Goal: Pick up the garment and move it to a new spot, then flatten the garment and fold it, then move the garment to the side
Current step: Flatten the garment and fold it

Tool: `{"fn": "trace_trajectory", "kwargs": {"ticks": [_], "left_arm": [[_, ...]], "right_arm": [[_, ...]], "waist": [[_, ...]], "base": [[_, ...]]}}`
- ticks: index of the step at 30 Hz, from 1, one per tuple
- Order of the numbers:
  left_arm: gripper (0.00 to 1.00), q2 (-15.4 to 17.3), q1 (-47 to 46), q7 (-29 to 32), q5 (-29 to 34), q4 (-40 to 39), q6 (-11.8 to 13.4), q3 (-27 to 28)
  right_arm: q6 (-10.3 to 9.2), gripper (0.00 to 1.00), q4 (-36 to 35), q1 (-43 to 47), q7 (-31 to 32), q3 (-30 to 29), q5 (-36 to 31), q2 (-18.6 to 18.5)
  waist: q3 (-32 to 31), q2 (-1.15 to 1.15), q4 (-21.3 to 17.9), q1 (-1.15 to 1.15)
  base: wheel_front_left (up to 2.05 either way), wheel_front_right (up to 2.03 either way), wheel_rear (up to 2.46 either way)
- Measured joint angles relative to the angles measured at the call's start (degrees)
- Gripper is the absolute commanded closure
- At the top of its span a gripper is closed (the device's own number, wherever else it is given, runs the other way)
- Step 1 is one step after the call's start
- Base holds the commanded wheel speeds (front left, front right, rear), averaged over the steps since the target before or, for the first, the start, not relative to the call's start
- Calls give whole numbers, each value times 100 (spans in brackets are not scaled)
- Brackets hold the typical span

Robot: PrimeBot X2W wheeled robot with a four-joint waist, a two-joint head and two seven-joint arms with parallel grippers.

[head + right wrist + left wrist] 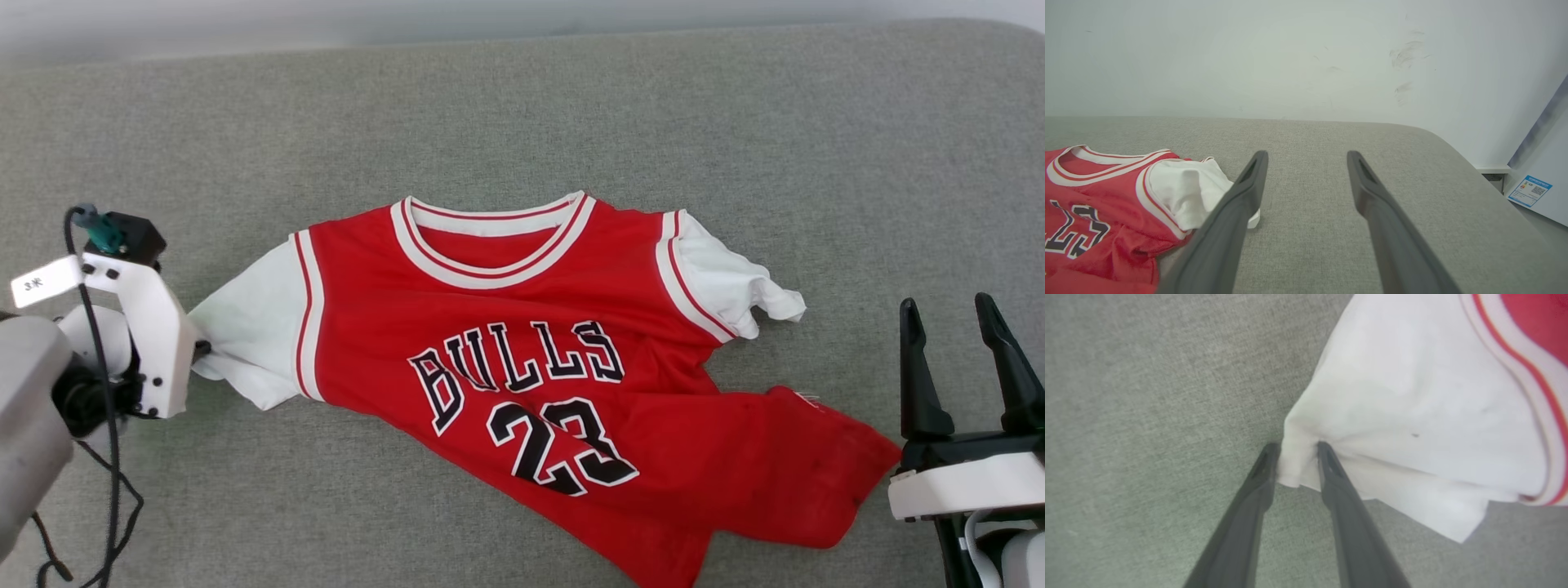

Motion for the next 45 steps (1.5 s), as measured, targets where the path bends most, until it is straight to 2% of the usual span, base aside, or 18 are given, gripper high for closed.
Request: {"fn": "trace_trajectory", "kwargs": {"ticks": [6,9,13,17,22,27,31,36,45], "left_arm": [[100,-97,-27,-858,372,27,-9,-44],[100,-113,-65,-1191,390,-85,-9,13],[100,-66,-133,-1462,556,-288,-10,-2],[100,13,-156,-1639,686,-472,51,-5],[100,11,-187,-1729,772,-754,181,-14],[100,-20,-250,-1780,848,-1033,285,-19],[100,-31,-355,-1834,929,-1199,348,-5],[100,-68,-485,-1892,999,-1376,405,23],[100,-136,-632,-1992,1102,-1518,438,49]], "right_arm": [[0,0,-114,-147,159,24,1,-323],[0,0,-237,-352,370,65,110,-641],[0,0,-423,-703,867,300,325,-1246],[0,0,-523,-1060,1737,735,868,-1900],[0,0,-341,-1651,3131,1491,1792,-2651],[1,0,-25,-2258,4444,2260,2702,-3120],[0,0,322,-2677,5353,2776,3225,-3325],[0,0,748,-3127,6044,3214,3501,-3342],[0,0,1223,-3494,6423,4011,3593,-3266]], "waist": [[-198,0,125,1],[-327,0,208,1],[-471,0,337,1],[-552,0,465,1],[-539,0,596,1],[-421,0,710,1],[-263,0,812,1],[-24,0,961,1],[424,0,1203,1]], "base": [[0,0,0],[0,0,0],[0,0,0],[0,0,0],[0,0,0],[0,0,0],[0,0,0],[0,0,0],[0,0,0]]}}
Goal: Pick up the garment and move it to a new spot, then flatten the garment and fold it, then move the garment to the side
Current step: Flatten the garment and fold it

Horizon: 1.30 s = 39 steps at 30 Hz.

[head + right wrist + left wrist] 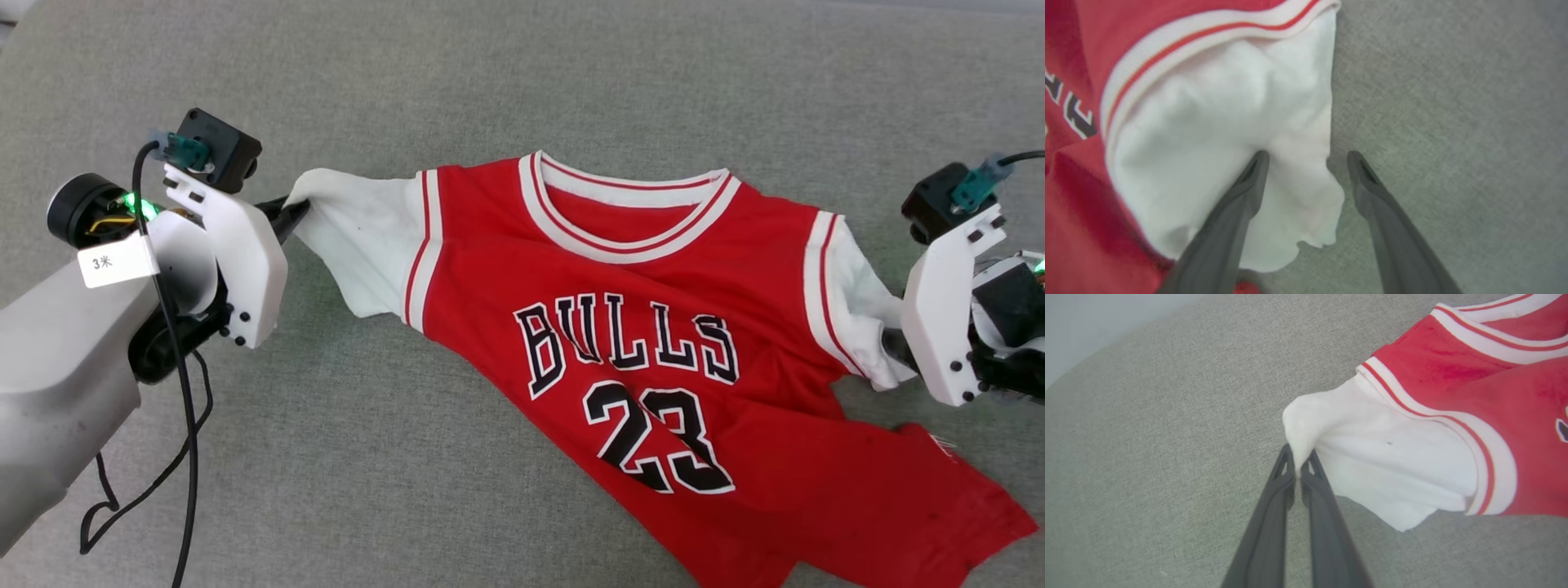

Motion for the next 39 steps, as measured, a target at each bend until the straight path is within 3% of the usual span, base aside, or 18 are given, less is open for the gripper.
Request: {"fn": "trace_trajectory", "kwargs": {"ticks": [13,15,19,26,39], "left_arm": [[100,-79,-111,-141,31,133,-58,16],[100,-86,-113,-142,30,165,-62,16],[100,-100,-120,-166,21,255,-78,16],[100,-115,-108,-353,41,375,-88,5],[100,169,-106,-788,231,-66,153,96]], "right_arm": [[-19,0,282,-231,-107,959,167,-346],[-19,100,325,-287,-201,1060,205,-353],[0,100,472,-364,-497,1228,290,-305],[2,100,727,-571,-1745,1448,332,-169],[2,100,613,-942,-2928,1412,250,-504]], "waist": [[231,0,76,-2],[241,0,64,-2],[222,0,10,-1],[-144,0,-143,0],[-930,0,-387,0]], "base": [[0,0,0],[0,0,0],[0,0,0],[0,0,0],[0,0,0]]}}
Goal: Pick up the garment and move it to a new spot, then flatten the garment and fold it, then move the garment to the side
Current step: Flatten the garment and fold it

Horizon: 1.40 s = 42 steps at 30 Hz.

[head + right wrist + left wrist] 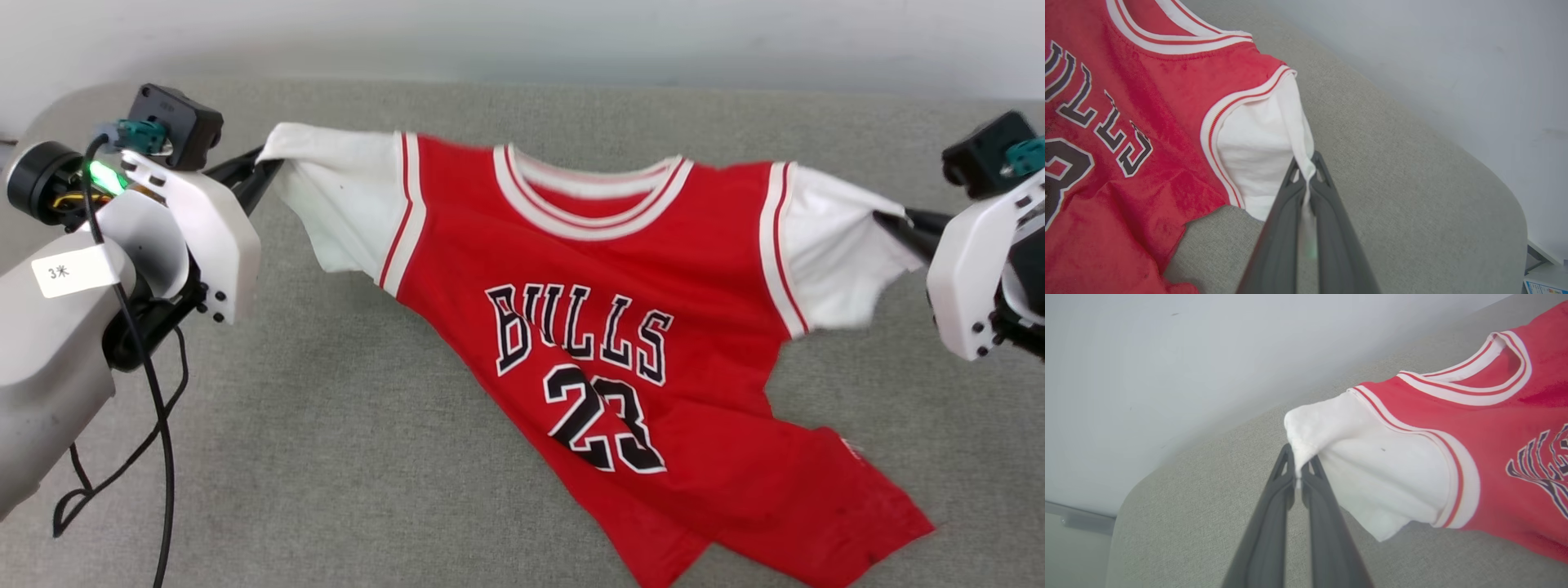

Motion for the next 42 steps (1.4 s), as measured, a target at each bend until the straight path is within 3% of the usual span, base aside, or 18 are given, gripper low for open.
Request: {"fn": "trace_trajectory", "kwargs": {"ticks": [11,22,27,30,42], "left_arm": [[100,301,-444,-350,170,-925,375,387],[100,252,-1480,-474,417,-1174,543,840],[100,62,-2223,-401,543,-918,446,1021],[100,-80,-2768,-443,538,-552,260,1211],[100,-476,-4407,-801,800,660,-115,1586]], "right_arm": [[0,100,-213,-512,-534,-810,-423,-108],[0,100,-456,-1489,-428,-1786,-1011,177],[0,100,-355,-2347,-287,-2048,-1393,411],[0,100,-205,-2948,-275,-2130,-1664,590],[0,100,814,-5161,-566,-2060,-2342,1093]], "waist": [[-350,0,-134,0],[-33,0,-134,0],[339,0,-142,0],[627,0,-152,0],[1682,0,-173,0]], "base": [[0,0,0],[0,0,0],[0,0,0],[0,0,0],[0,0,0]]}}
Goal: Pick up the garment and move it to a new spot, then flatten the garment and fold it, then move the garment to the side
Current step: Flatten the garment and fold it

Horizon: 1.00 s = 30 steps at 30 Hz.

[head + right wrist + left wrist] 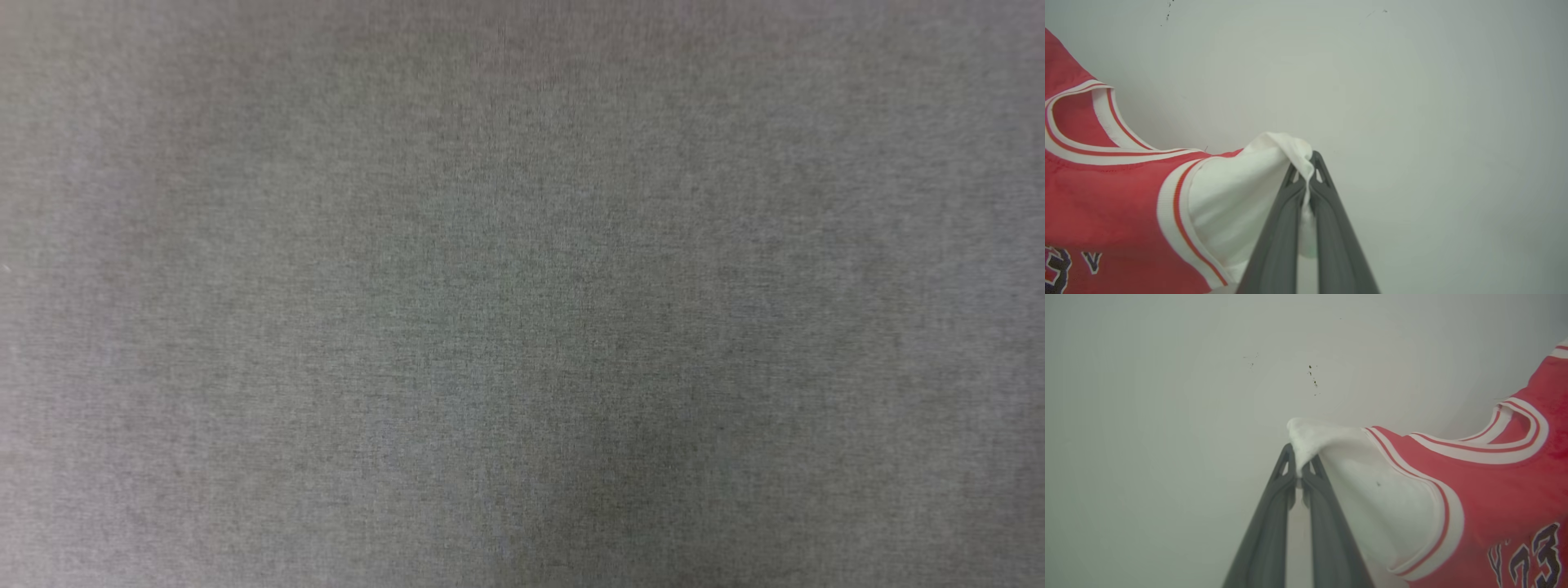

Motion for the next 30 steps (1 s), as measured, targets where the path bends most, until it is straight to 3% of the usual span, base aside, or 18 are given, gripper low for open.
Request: {"fn": "trace_trajectory", "kwargs": {"ticks": [6,12,23,24,30], "left_arm": [[100,-124,-270,-234,-53,487,-114,102],[100,-286,44,-456,-127,936,-250,1],[100,-323,1945,-831,-434,1198,-380,-162],[100,-288,2576,-871,-501,1055,-348,-115],[100,-66,4027,-880,-547,307,-111,146]], "right_arm": [[0,100,720,-657,-405,216,-179,178],[0,100,1220,-486,-791,564,11,320],[0,100,1347,1289,-1512,1327,936,199],[0,100,1150,1892,-1652,1528,1193,89],[0,100,587,3294,-1875,1739,1584,-220]], "waist": [[430,0,41,0],[663,0,47,1],[294,0,2,0],[95,0,-9,-1],[-362,0,-37,-1]], "base": [[0,0,0],[0,0,0],[0,0,0],[0,0,0],[0,0,0]]}}
